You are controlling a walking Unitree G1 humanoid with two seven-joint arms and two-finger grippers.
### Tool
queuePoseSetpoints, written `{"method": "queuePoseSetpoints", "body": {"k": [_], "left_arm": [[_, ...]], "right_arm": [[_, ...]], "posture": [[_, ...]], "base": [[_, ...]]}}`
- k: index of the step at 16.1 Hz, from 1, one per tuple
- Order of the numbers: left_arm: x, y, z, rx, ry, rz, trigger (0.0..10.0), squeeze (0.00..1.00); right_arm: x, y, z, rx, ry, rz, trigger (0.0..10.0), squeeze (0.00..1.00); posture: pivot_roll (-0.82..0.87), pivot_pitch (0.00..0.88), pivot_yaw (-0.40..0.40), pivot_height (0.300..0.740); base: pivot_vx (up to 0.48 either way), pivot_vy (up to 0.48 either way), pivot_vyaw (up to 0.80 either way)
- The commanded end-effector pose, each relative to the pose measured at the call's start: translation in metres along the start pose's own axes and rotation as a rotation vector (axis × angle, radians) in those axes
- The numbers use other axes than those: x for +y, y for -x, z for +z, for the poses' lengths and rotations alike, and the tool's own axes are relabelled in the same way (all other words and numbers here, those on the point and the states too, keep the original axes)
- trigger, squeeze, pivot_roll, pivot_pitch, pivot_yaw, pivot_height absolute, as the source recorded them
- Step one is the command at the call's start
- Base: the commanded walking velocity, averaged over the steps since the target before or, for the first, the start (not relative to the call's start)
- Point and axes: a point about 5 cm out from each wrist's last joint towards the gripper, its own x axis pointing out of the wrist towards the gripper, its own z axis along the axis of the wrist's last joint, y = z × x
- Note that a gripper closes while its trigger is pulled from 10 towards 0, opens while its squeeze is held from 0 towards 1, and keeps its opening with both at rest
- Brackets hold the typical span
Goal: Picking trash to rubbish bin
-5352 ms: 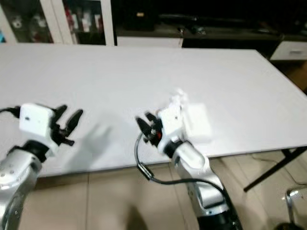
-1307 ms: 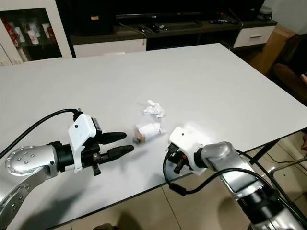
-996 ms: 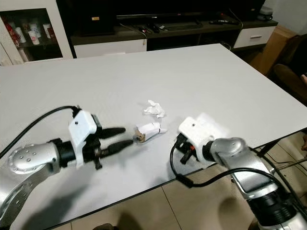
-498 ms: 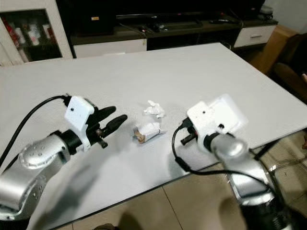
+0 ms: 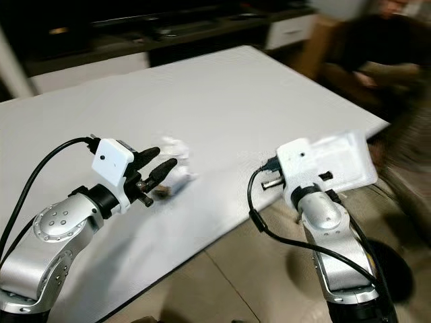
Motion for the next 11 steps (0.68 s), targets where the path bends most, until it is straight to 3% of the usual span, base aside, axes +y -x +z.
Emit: {"method": "queuePoseSetpoints", "body": {"k": [1,6,11], "left_arm": [[0.001,0.001,-0.002,0.004,-0.009,0.021,10.0,0.0],[0.006,0.004,-0.013,0.034,-0.006,0.098,10.0,0.0],[0.003,0.003,-0.022,0.058,-0.007,0.102,10.0,0.0]], "right_arm": [[-0.005,0.003,0.004,-0.027,0.004,-0.034,10.0,0.0],[0.009,0.005,0.0,-0.031,-0.057,-0.001,10.0,0.0],[0.017,0.009,-0.006,-0.006,-0.103,0.009,10.0,0.0]], "posture": [[-0.02,0.025,-0.039,0.74],[-0.02,0.028,-0.05,0.74],[-0.03,0.03,-0.048,0.74]], "base": [[0.0,0.0,-0.76],[0.0,0.0,-0.76],[0.0,0.0,-0.62]]}}
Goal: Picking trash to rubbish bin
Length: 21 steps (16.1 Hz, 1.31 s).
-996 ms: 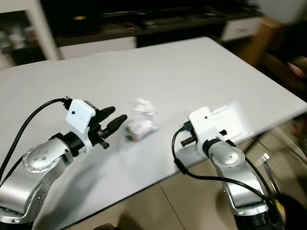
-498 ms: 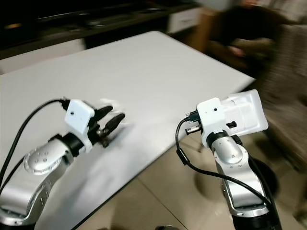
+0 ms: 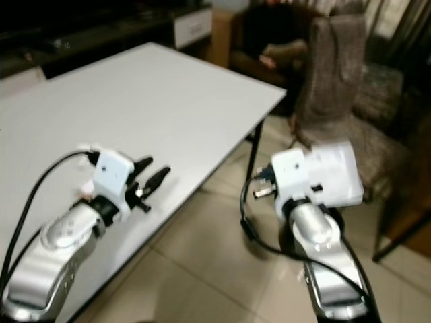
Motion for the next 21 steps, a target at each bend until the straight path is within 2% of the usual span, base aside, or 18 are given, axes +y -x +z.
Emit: {"method": "queuePoseSetpoints", "body": {"k": [1,4,13,16,20,21], "left_arm": [[0.0,-0.001,0.001,-0.001,-0.009,0.003,10.0,0.0],[-0.001,-0.003,0.0,-0.004,-0.013,0.002,10.0,0.0],[-0.002,-0.002,-0.006,0.014,-0.004,0.008,10.0,0.0],[-0.002,-0.001,-0.012,0.053,0.069,0.019,10.0,0.0],[-0.002,0.0,-0.016,0.026,0.086,0.051,10.0,0.0],[-0.001,0.0,-0.023,0.034,0.073,0.06,10.0,0.0]], "right_arm": [[-0.002,0.002,0.004,-0.014,-0.003,-0.017,10.0,0.0],[-0.001,0.003,0.001,0.004,-0.015,-0.007,10.0,0.0],[0.007,0.003,-0.01,0.06,0.029,0.061,10.0,0.0],[0.007,0.003,-0.011,0.061,0.026,0.065,10.0,0.0],[0.008,0.0,-0.019,0.077,0.013,0.063,10.0,0.0],[0.006,-0.003,-0.03,0.102,-0.025,0.047,10.0,0.0]], "posture": [[-0.03,0.03,-0.048,0.74],[-0.03,0.031,-0.049,0.74],[-0.04,0.04,-0.06,0.74],[-0.04,0.046,-0.066,0.74],[-0.04,0.048,-0.068,0.74],[-0.04,0.05,-0.067,0.74]], "base": [[0.0,0.0,-0.58],[0.0,-0.315,-0.15],[0.0,-0.458,0.0],[0.0,0.32,0.0],[0.0,0.103,0.0],[0.0,0.0,0.0]]}}
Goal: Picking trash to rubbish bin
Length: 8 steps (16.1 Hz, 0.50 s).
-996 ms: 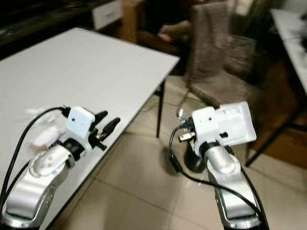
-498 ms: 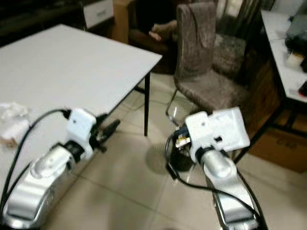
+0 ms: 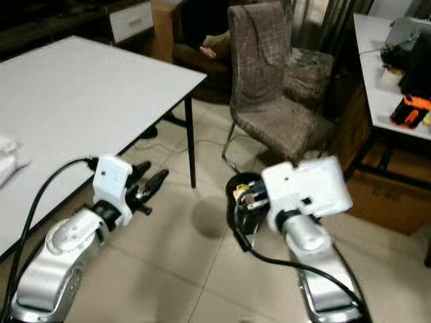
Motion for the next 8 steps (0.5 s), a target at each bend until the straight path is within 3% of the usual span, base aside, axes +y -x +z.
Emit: {"method": "queuePoseSetpoints", "body": {"k": [1,3,8], "left_arm": [[0.002,-0.001,-0.002,-0.004,-0.007,0.015,10.0,0.0],[0.001,-0.001,-0.007,-0.012,0.002,0.005,10.0,0.0],[-0.001,-0.002,-0.023,0.018,0.006,-0.015,10.0,0.0]], "right_arm": [[-0.007,-0.001,-0.004,0.0,0.0,-0.031,10.0,0.0],[-0.007,-0.004,-0.011,0.011,-0.006,-0.033,10.0,0.0],[-0.004,-0.009,-0.027,0.032,-0.011,-0.033,10.0,0.0]], "posture": [[-0.04,0.05,-0.067,0.74],[-0.04,0.051,-0.067,0.74],[-0.04,0.05,-0.067,0.74]], "base": [[0.0,0.0,0.0],[0.0,0.0,-0.78],[0.287,0.0,-0.8]]}}
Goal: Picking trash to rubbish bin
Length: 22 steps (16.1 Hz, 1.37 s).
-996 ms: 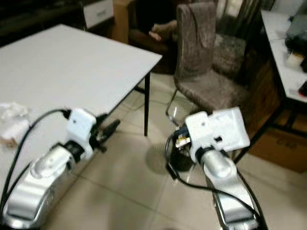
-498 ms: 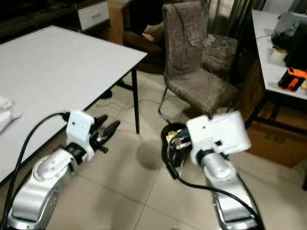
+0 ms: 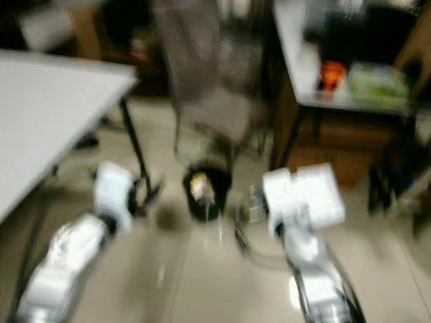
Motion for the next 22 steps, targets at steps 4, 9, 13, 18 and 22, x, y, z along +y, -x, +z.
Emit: {"method": "queuePoseSetpoints", "body": {"k": [4,9,13,18,22], "left_arm": [[0.007,0.002,-0.002,-0.01,-0.035,0.023,10.0,0.0],[0.011,0.005,-0.008,0.009,-0.044,0.057,10.0,0.0],[0.014,0.007,-0.007,0.007,-0.045,0.07,10.0,0.0],[0.015,0.01,-0.009,0.017,-0.046,0.076,10.0,0.0],[0.014,0.01,-0.007,0.015,-0.046,0.057,10.0,0.0]], "right_arm": [[0.003,-0.004,0.008,-0.054,0.024,0.052,10.0,0.0],[0.013,-0.007,0.01,-0.068,0.036,0.172,10.0,0.0],[0.024,-0.008,0.012,-0.075,0.116,0.285,10.0,0.0],[0.038,-0.014,0.015,-0.124,0.139,0.403,10.0,0.0],[0.036,-0.016,0.016,-0.159,0.102,0.38,10.0,0.0]], "posture": [[-0.04,0.051,-0.071,0.74],[-0.03,0.06,-0.075,0.74],[-0.03,0.068,-0.078,0.74],[-0.02,0.073,-0.075,0.74],[-0.02,0.076,-0.071,0.74]], "base": [[0.308,0.0,-0.7],[0.339,0.0,0.0],[0.36,0.0,0.56],[0.364,0.0,0.75],[0.369,0.0,0.0]]}}
